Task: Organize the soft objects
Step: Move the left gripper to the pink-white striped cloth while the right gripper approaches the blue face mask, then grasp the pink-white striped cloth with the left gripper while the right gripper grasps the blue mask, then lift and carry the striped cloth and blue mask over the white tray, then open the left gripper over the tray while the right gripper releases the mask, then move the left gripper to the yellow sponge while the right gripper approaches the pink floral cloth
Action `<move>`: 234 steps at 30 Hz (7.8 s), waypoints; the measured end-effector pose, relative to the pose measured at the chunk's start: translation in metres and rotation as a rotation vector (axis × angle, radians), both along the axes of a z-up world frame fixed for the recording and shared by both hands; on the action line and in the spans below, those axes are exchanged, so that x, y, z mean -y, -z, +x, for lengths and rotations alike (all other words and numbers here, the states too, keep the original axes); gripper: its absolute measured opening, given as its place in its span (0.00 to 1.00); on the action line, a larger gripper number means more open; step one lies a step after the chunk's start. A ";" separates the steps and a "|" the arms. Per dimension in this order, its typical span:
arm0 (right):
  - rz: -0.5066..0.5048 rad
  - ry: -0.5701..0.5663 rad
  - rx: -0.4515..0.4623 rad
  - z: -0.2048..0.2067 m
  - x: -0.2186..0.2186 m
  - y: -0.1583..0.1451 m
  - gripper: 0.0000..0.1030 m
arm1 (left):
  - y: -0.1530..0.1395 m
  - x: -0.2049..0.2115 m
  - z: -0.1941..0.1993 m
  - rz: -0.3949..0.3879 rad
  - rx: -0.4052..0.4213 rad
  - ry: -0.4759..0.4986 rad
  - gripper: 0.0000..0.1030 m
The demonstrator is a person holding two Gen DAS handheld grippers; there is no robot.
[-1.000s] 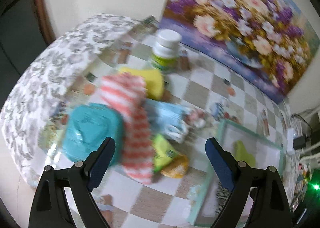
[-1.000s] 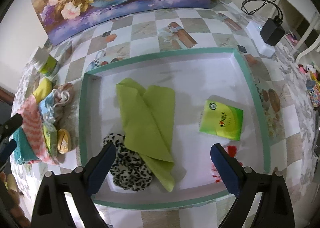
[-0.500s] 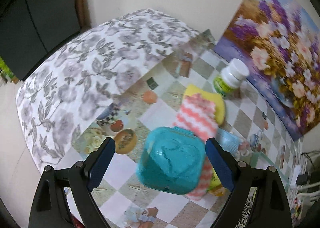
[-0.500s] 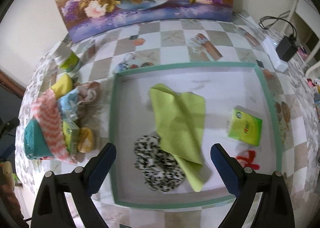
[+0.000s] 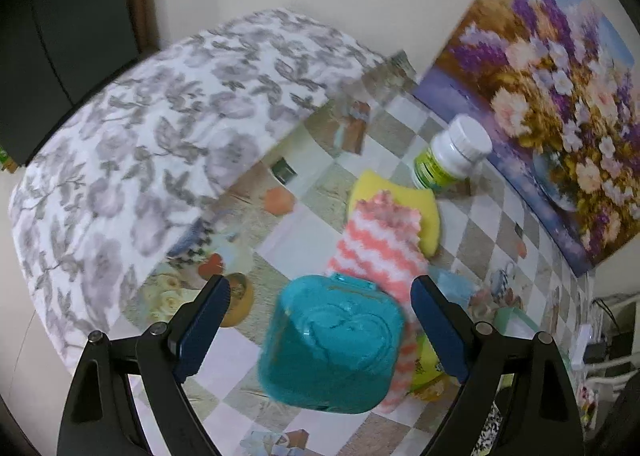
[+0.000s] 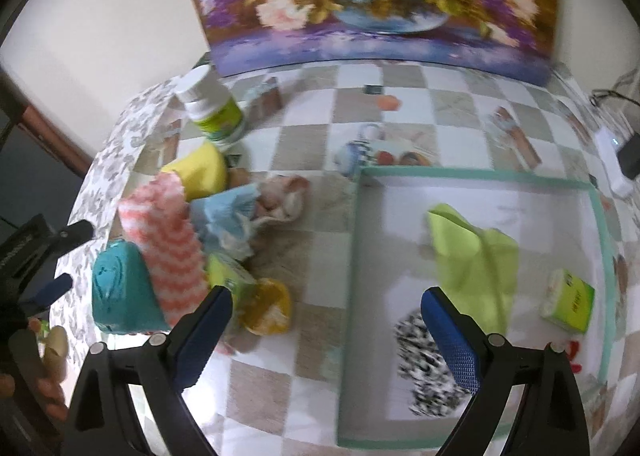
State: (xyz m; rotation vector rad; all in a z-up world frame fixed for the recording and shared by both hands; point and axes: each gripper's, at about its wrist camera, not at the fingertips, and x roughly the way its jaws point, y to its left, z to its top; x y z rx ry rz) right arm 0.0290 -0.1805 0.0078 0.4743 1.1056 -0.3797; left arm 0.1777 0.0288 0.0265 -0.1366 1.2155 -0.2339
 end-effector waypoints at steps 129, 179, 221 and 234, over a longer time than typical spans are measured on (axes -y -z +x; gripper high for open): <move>-0.128 0.389 0.280 -0.120 0.164 -0.103 0.07 | -0.118 0.178 -0.127 -0.236 0.304 0.542 0.05; 0.051 0.427 -0.248 -0.122 0.205 0.066 0.37 | 0.065 0.250 -0.135 0.194 -0.057 0.606 0.44; -0.126 0.305 -0.097 -0.062 0.139 -0.038 0.83 | -0.025 0.072 0.003 0.128 0.119 0.066 0.90; -0.095 0.125 -0.075 0.005 0.060 -0.025 0.90 | -0.027 -0.006 0.043 0.099 0.097 -0.089 1.00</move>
